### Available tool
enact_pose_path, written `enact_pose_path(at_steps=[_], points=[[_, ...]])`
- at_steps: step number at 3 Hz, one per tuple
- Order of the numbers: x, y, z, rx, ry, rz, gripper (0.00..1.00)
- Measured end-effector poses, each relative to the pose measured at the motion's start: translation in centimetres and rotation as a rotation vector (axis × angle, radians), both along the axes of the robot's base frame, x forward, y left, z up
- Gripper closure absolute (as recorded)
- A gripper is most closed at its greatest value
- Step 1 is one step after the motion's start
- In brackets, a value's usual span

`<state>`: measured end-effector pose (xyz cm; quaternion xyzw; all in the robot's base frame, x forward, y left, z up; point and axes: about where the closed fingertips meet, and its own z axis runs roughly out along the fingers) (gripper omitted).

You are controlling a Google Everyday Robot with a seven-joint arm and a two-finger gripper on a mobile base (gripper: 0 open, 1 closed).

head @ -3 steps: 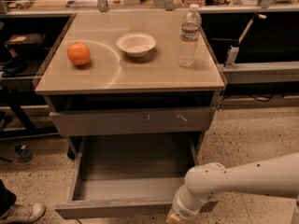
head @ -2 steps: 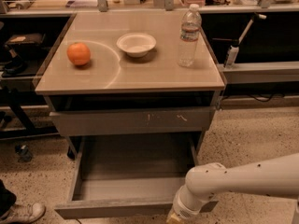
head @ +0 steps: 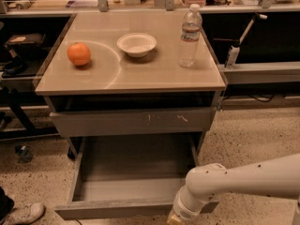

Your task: Close middle drawer

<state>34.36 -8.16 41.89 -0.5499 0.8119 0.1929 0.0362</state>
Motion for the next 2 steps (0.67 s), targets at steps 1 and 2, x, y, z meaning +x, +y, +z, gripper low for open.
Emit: enact_pose_path(at_steps=[1, 2], points=[[0.00, 0.00, 0.00, 0.000, 0.000, 0.000, 0.11], [-0.01, 0.00, 0.00, 0.000, 0.000, 0.000, 0.00]])
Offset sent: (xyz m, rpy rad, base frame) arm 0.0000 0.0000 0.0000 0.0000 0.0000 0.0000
